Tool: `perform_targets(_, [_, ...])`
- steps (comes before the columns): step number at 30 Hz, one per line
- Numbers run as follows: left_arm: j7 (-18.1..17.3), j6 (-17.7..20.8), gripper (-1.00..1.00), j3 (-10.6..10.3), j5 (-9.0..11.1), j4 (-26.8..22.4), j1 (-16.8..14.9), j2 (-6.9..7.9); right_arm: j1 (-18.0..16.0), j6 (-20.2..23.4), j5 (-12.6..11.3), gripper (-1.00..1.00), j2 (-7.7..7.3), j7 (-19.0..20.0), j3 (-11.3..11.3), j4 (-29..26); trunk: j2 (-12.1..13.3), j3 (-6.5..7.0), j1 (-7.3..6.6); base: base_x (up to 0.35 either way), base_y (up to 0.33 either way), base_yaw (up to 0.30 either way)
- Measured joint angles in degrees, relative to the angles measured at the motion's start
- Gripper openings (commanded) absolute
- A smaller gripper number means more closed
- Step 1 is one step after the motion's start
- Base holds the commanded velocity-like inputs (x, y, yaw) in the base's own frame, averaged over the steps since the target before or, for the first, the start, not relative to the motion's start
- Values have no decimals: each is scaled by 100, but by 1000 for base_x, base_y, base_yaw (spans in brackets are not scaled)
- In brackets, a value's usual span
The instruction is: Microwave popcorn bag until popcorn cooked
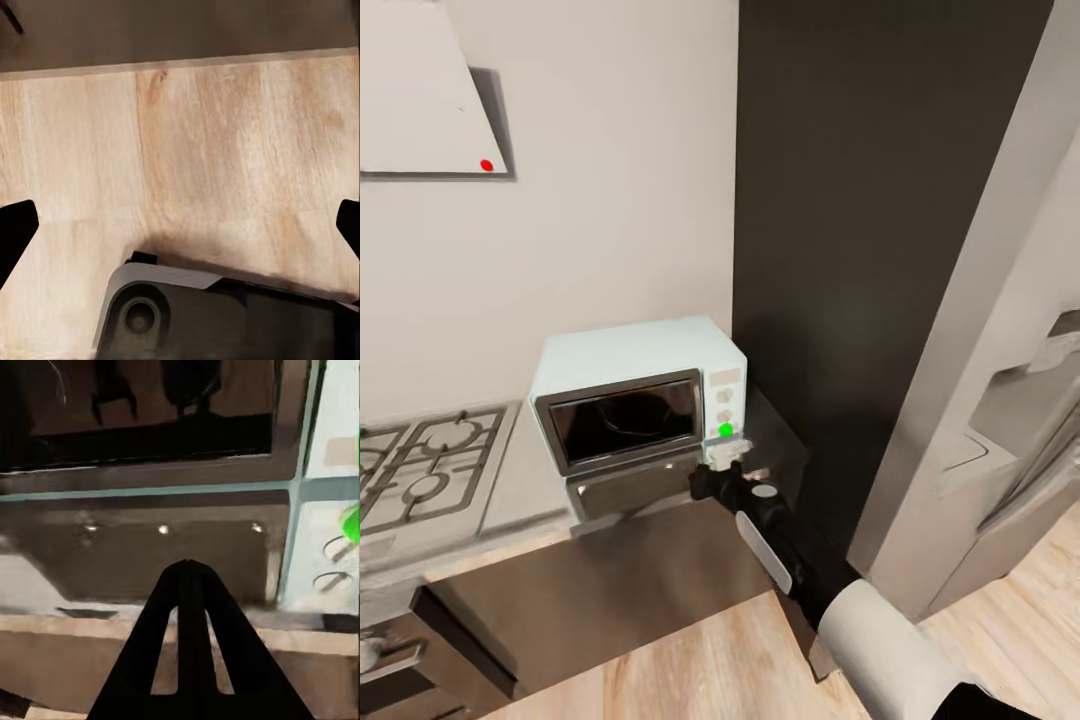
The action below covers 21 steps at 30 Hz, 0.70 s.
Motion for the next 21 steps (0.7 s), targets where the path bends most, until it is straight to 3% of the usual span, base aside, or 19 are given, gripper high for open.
perform_targets(7, [0, -4, 100, 1, -1, 83, -55, 0, 518, 249, 110, -100, -31, -47, 1, -1173, 1, 0, 0, -344, 0, 0])
perform_targets(8, [1, -3, 100, 6, 19, 83, -59, 0, 562, 275, 250, -100, -30, -50, 1, -1250, 1, 0, 0, -343, 0, 0])
perform_targets(11, [1, -1, 100, 10, 27, 83, -97, 4, 629, 276, 313, -100, -30, -52, 18, -1281, 1, 0, 1, -344, 0, 0])
perform_targets(13, [1, 1, 100, 26, 34, 88, -211, 7, 918, 222, 369, -100, -36, -52, 64, -1373, 1, 0, 1, -344, 0, 0])
perform_targets(14, [1, 0, 100, 41, 39, 125, -260, 8, 1263, 84, 616, -100, -40, -49, 77, -1490, 1, -1, 0, -344, 0, 0])
perform_targets(17, [2, -2, 100, 56, 48, 265, -297, 12, 2447, -552, 1697, -100, -138, -48, 55, -1929, 0, -2, 0, -336, 0, 0])
perform_targets(18, [2, -2, 100, 59, 50, 321, -312, 15, 2894, -685, 1929, -100, -196, -54, 39, -2045, 1, -2, 0, -296, 0, 0])
perform_targets(20, [2, 2, 100, 61, 48, 375, -320, 22, 3703, -1257, 2162, -100, -450, -71, 23, -2092, 0, -1, -1, -256, 0, 0])
perform_targets(21, [2, 2, 100, 61, 47, 382, -321, 23, 3837, -1461, 2179, -100, -566, -84, 21, -2068, 1, -1, -1, -154, 0, 0])
